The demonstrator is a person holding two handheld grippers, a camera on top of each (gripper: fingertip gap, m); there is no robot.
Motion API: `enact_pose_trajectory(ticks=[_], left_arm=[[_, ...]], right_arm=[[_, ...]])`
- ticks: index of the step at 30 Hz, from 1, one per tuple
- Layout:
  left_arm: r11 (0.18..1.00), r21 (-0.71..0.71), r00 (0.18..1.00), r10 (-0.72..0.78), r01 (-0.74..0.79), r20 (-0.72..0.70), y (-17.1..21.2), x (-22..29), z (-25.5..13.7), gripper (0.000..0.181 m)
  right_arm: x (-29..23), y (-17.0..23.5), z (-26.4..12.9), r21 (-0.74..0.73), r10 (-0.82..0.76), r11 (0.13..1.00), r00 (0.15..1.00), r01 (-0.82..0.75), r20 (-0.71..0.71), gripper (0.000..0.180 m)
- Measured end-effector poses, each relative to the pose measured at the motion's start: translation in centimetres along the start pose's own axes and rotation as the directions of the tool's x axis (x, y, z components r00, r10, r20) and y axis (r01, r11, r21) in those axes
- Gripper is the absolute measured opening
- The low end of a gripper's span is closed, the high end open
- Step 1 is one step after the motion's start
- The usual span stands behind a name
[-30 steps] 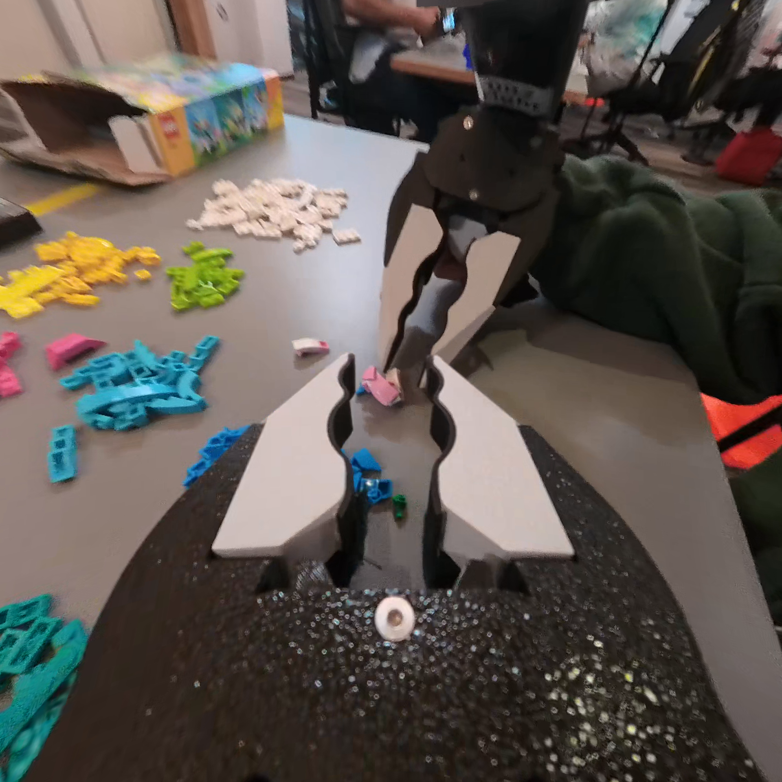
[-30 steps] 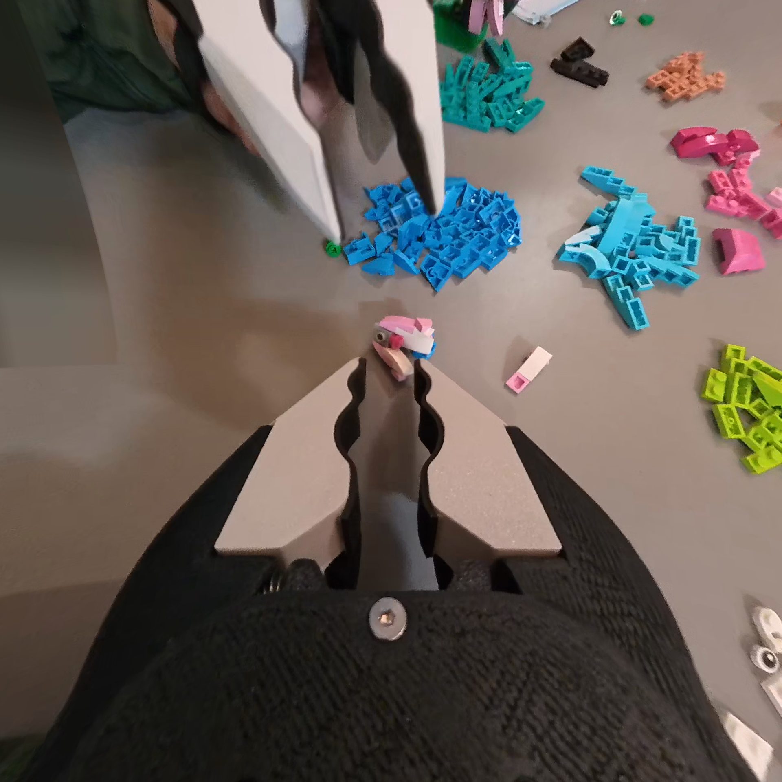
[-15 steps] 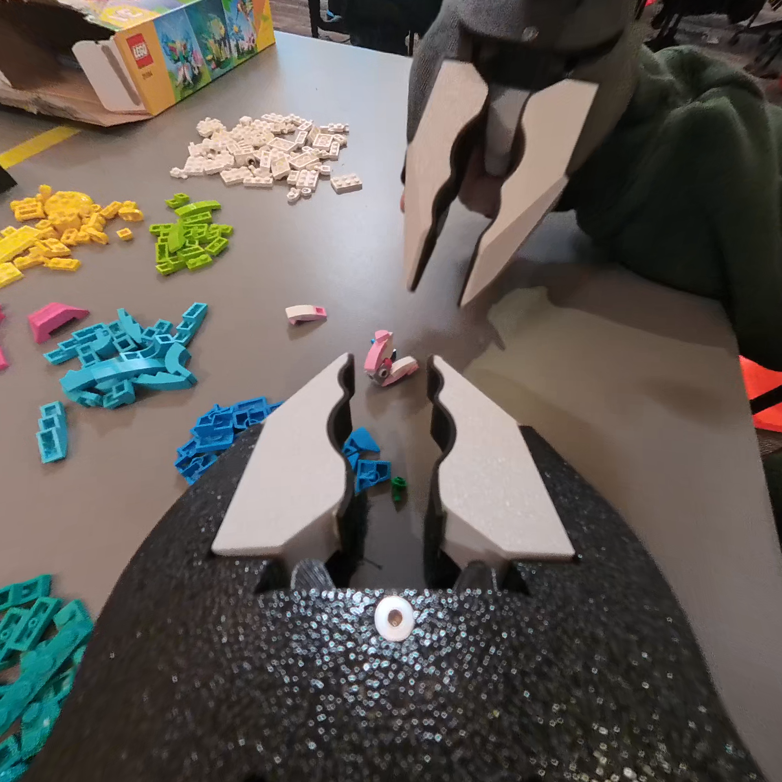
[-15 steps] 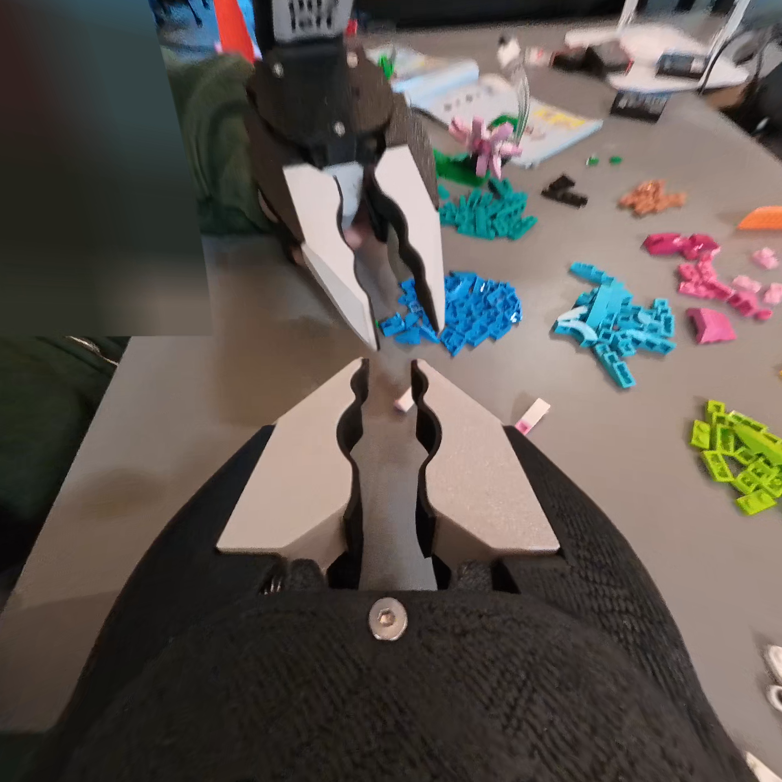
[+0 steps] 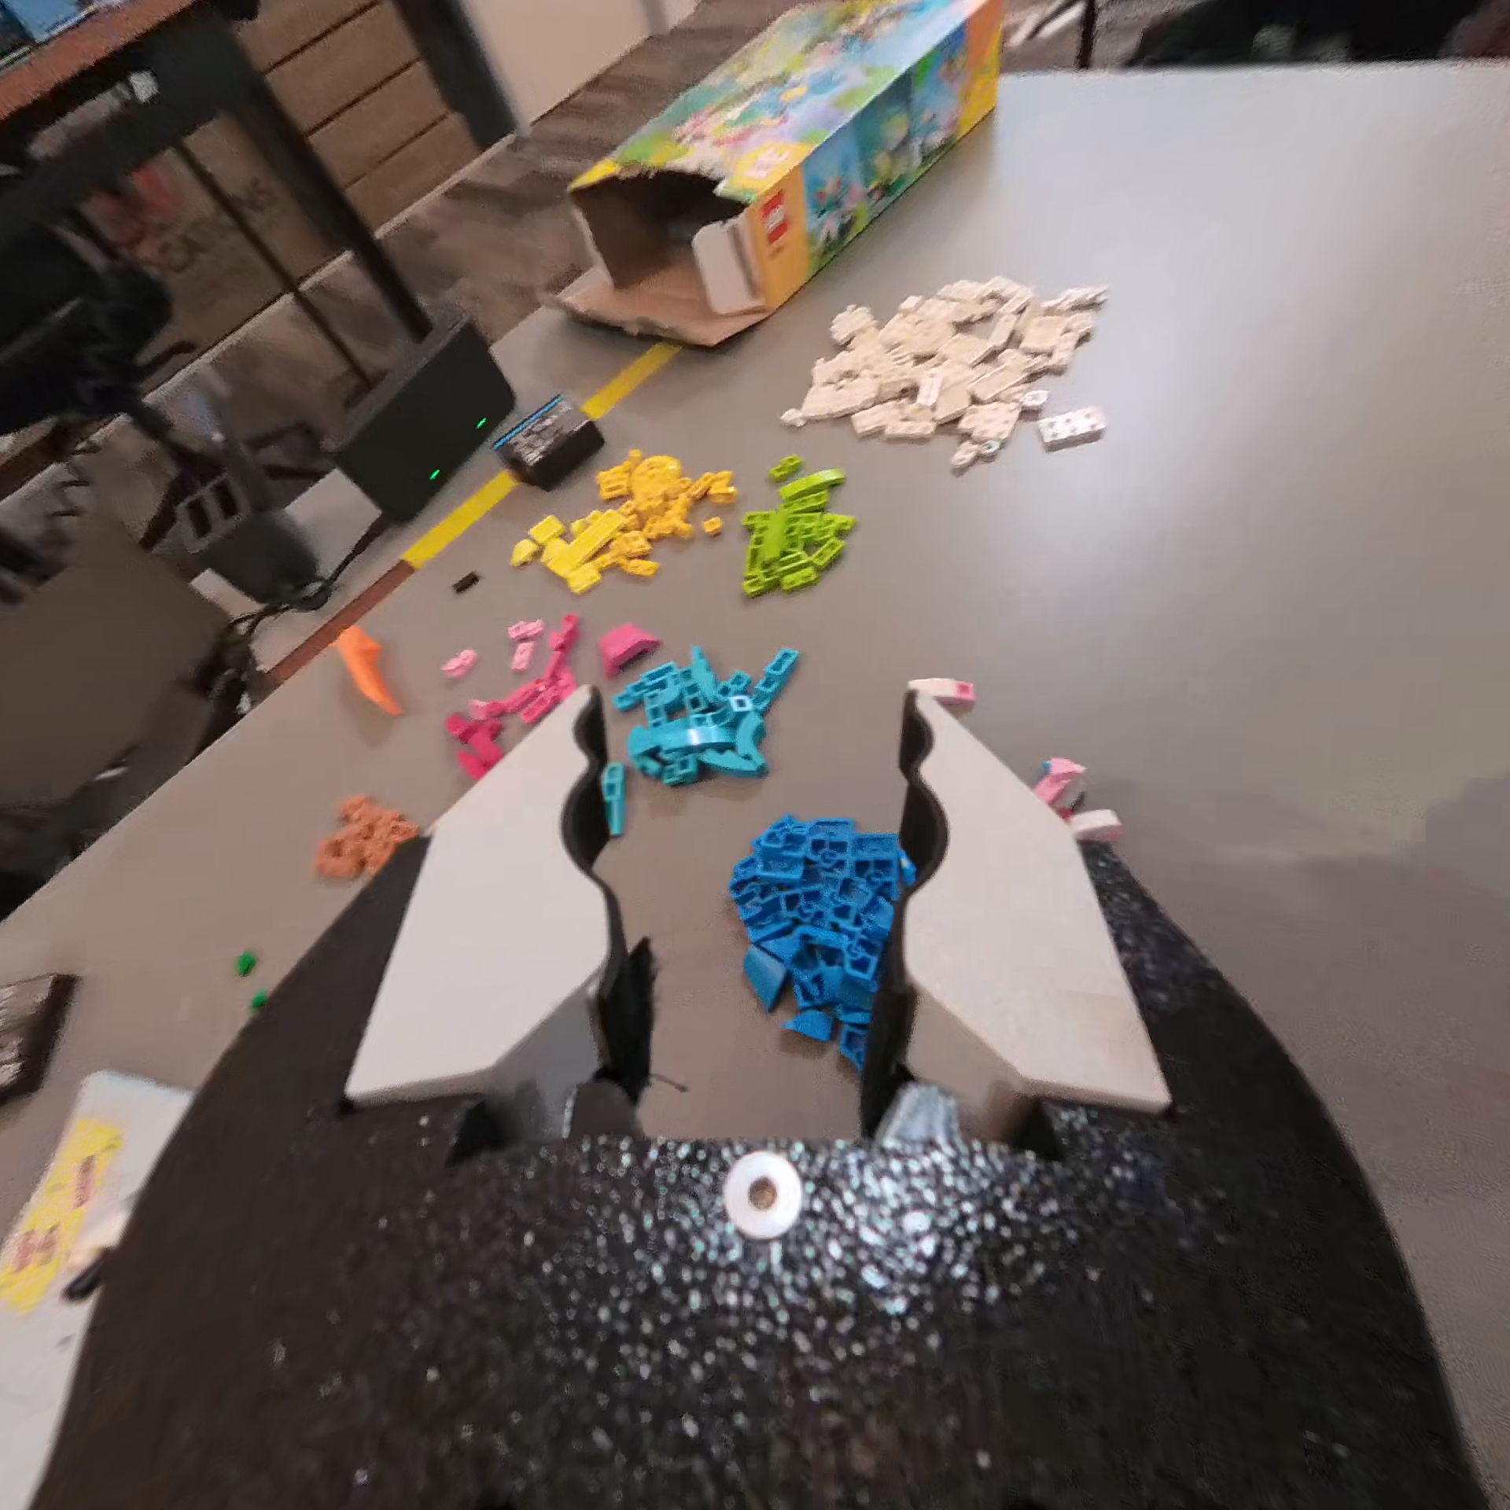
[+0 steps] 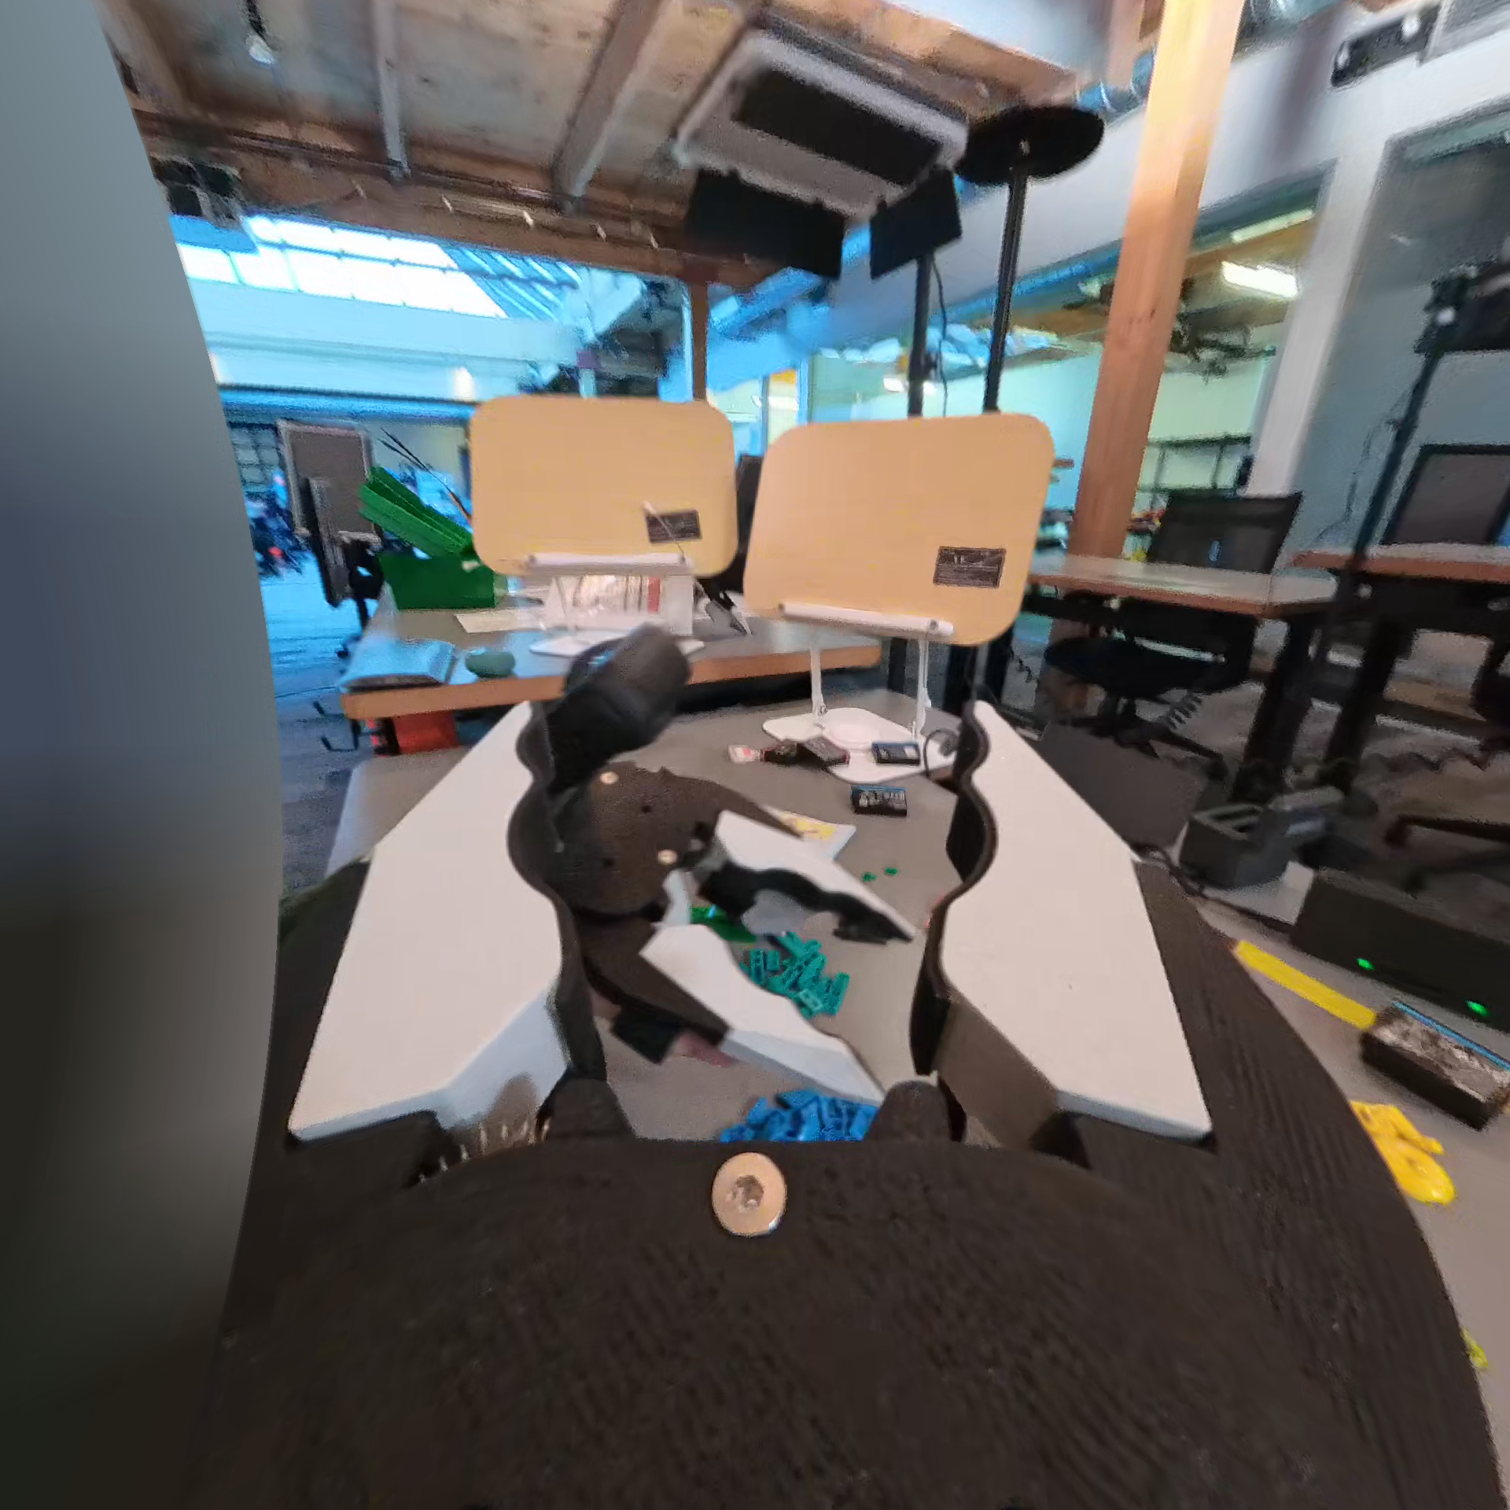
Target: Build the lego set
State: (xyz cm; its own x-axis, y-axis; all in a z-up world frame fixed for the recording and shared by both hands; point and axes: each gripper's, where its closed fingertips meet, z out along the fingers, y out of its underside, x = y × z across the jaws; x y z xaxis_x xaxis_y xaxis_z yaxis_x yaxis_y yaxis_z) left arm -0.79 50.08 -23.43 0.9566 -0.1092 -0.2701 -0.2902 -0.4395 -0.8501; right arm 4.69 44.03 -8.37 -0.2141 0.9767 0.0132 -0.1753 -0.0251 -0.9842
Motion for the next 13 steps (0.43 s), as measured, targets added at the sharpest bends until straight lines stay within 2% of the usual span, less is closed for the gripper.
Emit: enact_pose_trajectory(ticks=[3,5,9,13], left_arm=[[0.994,-0.106,0.997,0.031,-0.023,0.071,0.3,-1.1,0.6,0.092],[0.989,-0.14,0.993,0.058,-0.044,0.098,0.3,-1.3,0.9,0.099],[0.978,-0.183,0.979,0.134,-0.105,0.156,0.2,-1.6,1.1,0.103],[0.972,-0.199,0.971,0.162,-0.127,0.174,0.4,-1.6,1.3,0.103]], right_arm=[[-2.1,0.8,1.3,-0.103,-0.041,0.994,0.997,0.034,-0.06,0.107],[-2.7,0.9,1.7,-0.133,-0.069,0.99,0.991,0.054,-0.116,0.106],[-2.8,2.4,2.3,-0.234,-0.109,0.97,0.979,0.067,-0.174,0.105],[-2.8,3.2,2.2,-0.276,-0.114,0.96,0.974,0.056,-0.198,0.105]])
